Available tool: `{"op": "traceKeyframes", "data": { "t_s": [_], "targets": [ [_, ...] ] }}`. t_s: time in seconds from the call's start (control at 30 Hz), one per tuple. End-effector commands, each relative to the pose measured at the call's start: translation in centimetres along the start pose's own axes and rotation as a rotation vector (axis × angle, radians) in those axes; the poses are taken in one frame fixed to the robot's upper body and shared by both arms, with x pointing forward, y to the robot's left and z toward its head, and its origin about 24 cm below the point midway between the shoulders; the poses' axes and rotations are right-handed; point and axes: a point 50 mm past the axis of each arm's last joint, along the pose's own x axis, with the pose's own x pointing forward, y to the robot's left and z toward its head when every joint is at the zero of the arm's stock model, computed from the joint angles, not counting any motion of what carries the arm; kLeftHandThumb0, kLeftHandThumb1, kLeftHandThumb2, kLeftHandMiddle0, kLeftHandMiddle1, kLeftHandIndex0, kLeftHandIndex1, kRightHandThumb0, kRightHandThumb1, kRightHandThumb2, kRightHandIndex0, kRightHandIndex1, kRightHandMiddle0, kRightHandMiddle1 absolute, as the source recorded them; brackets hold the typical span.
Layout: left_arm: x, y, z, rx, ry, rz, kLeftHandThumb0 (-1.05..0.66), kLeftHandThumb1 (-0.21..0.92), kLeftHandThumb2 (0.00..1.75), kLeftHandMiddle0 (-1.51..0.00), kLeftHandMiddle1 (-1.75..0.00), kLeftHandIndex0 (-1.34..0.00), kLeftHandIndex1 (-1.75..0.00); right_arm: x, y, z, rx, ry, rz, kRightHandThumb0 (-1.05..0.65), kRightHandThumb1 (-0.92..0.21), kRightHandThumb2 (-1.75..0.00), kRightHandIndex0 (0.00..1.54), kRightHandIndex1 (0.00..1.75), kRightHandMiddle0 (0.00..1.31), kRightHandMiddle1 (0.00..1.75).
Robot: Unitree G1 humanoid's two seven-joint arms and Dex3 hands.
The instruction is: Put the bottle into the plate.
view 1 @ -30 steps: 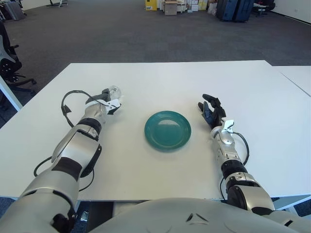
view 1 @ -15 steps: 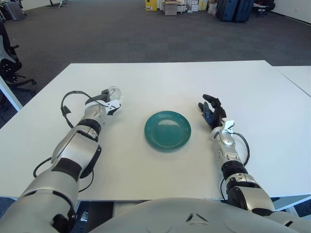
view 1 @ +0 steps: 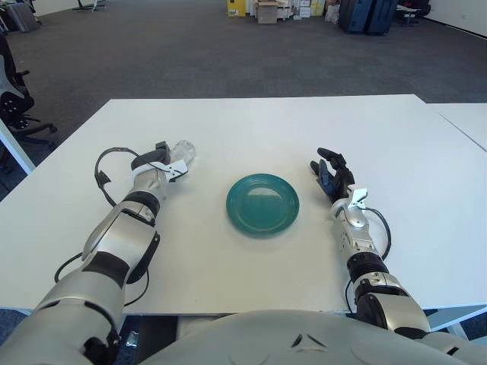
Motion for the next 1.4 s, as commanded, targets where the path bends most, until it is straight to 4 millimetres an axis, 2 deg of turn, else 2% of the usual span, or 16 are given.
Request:
{"op": "traceKeyframes", "data": {
  "t_s": [0.0, 0.2, 0.3, 0.4, 0.5, 0.6, 0.67, 0.9, 1.03, 1.1, 1.13, 1.2, 1.23, 1.37],
  "targets": [
    [-0.20, -0.56, -0.40, 0.051, 0.015, 0.005, -0.60, 0.87, 0.15, -1.04, -1.75, -0.25, -1.49, -0.16, -0.06, -0.22, 0.015, 0.013, -0.003, -0.60, -0.92, -0.59, 0.58, 0.01, 0.19, 0.89],
    [-0.20, -0.53, -0.36, 0.091, 0.007, 0.014, -0.54, 0.83, 0.20, -1.06, -1.75, -0.33, -1.36, -0.21, -0.08, -0.23, 0.015, 0.012, -0.003, -0.60, -0.92, -0.60, 0.57, 0.00, 0.19, 0.88],
    [-0.19, -0.49, -0.27, 0.102, 0.002, 0.011, -0.43, 0.89, 0.20, -1.08, -1.75, -0.47, -1.38, -0.23, -0.08, -0.25, 0.016, 0.013, -0.003, -0.60, -0.92, -0.60, 0.57, 0.00, 0.19, 0.88],
    [-0.16, -0.44, -0.12, 0.109, -0.003, 0.007, -0.39, 0.91, 0.22, -1.11, -1.75, -0.49, -1.41, -0.23, -0.08, -0.26, 0.017, 0.016, -0.004, -0.60, -0.92, -0.60, 0.57, 0.00, 0.18, 0.88],
    [-0.16, -0.44, -0.06, 0.111, -0.003, 0.003, -0.37, 0.92, 0.26, -1.13, -1.75, -0.46, -1.45, -0.26, -0.07, -0.27, 0.016, 0.016, -0.001, -0.59, -0.92, -0.60, 0.57, 0.01, 0.18, 0.88],
    [-0.17, -0.47, -0.02, 0.109, -0.003, 0.004, -0.53, 0.87, 0.26, -1.10, -1.75, -0.34, -1.16, -0.27, -0.08, -0.29, 0.015, 0.016, 0.001, -0.59, -0.92, -0.60, 0.57, 0.00, 0.18, 0.88],
    [-0.18, -0.48, 0.00, 0.107, -0.003, 0.004, -0.58, 0.85, 0.26, -1.10, -1.75, -0.31, -1.08, -0.27, -0.09, -0.29, 0.014, 0.016, 0.001, -0.59, -0.92, -0.60, 0.57, 0.00, 0.18, 0.88],
    [-0.24, -0.61, 0.04, 0.088, -0.009, 0.016, -0.65, 0.86, 0.26, -1.10, -1.75, -0.27, -0.99, -0.32, -0.12, -0.34, 0.014, 0.019, 0.000, -0.61, -0.92, -0.61, 0.56, 0.00, 0.19, 0.88],
    [-0.28, -0.67, 0.06, 0.086, -0.019, 0.024, -0.62, 0.86, 0.25, -1.12, -1.75, -0.29, -1.05, -0.33, -0.11, -0.35, 0.016, 0.020, -0.002, -0.61, -0.92, -0.62, 0.56, 0.00, 0.19, 0.88],
    [-0.30, -0.70, 0.08, 0.086, -0.026, 0.030, -0.49, 0.81, 0.36, -1.11, -1.75, -0.47, -1.24, -0.34, -0.11, -0.35, 0.018, 0.020, -0.003, -0.61, -0.92, -0.62, 0.56, 0.00, 0.19, 0.88],
    [-0.32, -0.71, 0.08, 0.091, -0.035, 0.038, -0.47, 0.80, 0.38, -1.11, -1.75, -0.49, -1.27, -0.35, -0.10, -0.36, 0.019, 0.021, -0.004, -0.61, -0.92, -0.62, 0.56, 0.00, 0.19, 0.88],
    [-0.37, -0.71, 0.09, 0.103, -0.053, 0.059, -0.42, 0.73, 0.54, -1.11, -1.75, -0.53, -1.40, -0.36, -0.10, -0.38, 0.021, 0.021, -0.004, -0.61, -0.92, -0.62, 0.55, 0.00, 0.18, 0.88],
    [-0.39, -0.70, 0.10, 0.109, -0.063, 0.070, -0.42, 0.71, 0.57, -1.11, -1.75, -0.53, -1.42, -0.36, -0.10, -0.38, 0.021, 0.022, -0.004, -0.61, -0.92, -0.62, 0.55, 0.00, 0.18, 0.88],
    [-0.42, -0.59, 0.11, 0.111, -0.081, 0.095, -0.42, 0.55, 0.94, -1.10, -1.75, -0.50, -1.65, -0.38, -0.10, -0.39, 0.020, 0.022, -0.004, -0.62, -0.92, -0.63, 0.55, 0.00, 0.18, 0.88]
  ]
}}
